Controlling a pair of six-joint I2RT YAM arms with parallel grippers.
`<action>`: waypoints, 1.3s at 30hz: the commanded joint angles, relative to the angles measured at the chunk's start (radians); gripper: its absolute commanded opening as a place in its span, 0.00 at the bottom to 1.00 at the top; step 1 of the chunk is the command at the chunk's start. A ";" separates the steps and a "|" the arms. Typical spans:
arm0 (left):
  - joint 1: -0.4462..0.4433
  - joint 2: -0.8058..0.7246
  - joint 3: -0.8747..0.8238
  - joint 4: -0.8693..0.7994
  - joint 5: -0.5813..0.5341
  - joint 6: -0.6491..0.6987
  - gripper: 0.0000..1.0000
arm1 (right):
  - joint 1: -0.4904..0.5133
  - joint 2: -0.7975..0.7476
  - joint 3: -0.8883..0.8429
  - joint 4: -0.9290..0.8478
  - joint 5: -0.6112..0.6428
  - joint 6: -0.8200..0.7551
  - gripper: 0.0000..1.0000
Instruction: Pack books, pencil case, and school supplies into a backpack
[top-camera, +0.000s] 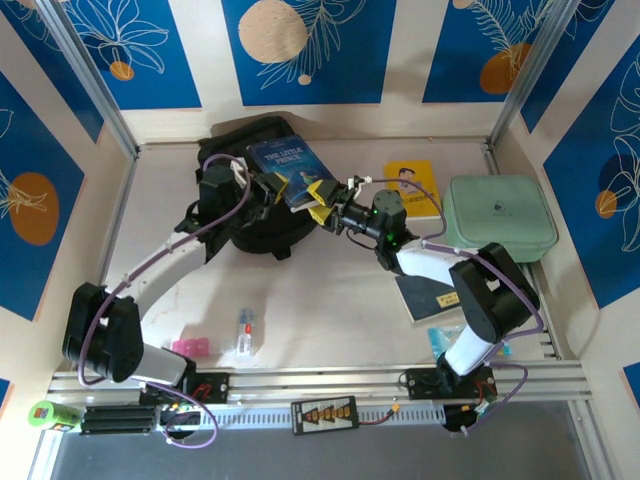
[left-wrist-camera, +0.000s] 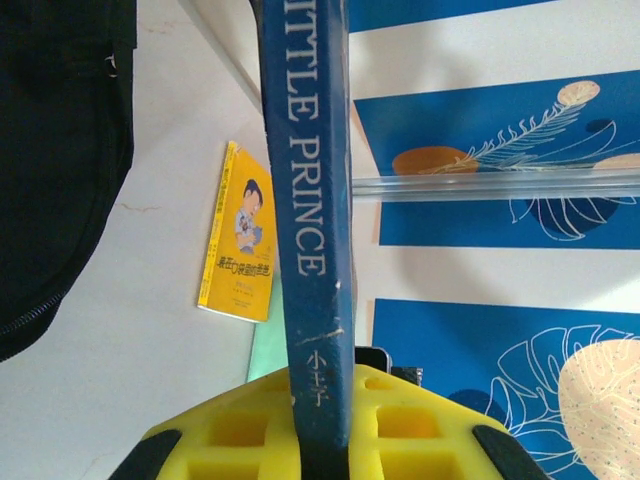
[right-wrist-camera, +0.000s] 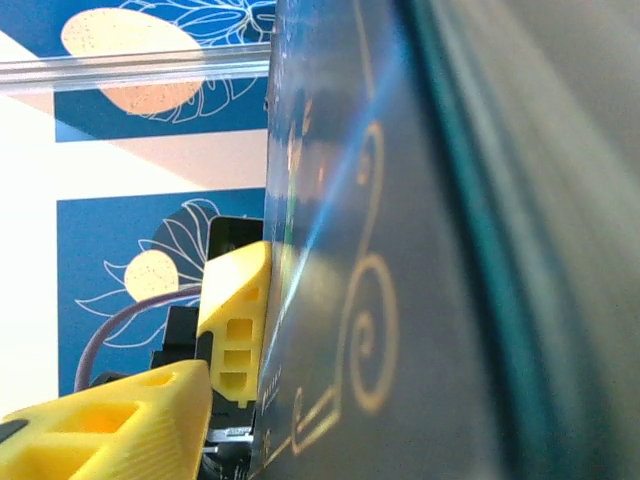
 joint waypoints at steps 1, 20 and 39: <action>-0.007 -0.050 0.002 0.087 -0.023 -0.002 0.00 | 0.008 -0.025 -0.017 0.012 0.068 -0.013 0.56; 0.041 -0.023 0.111 -0.617 -0.269 0.539 0.72 | -0.034 -0.204 -0.020 -0.488 0.145 -0.306 0.06; -0.084 0.372 0.246 -0.734 -0.108 1.022 0.80 | -0.158 -0.479 -0.072 -0.869 0.238 -0.537 0.02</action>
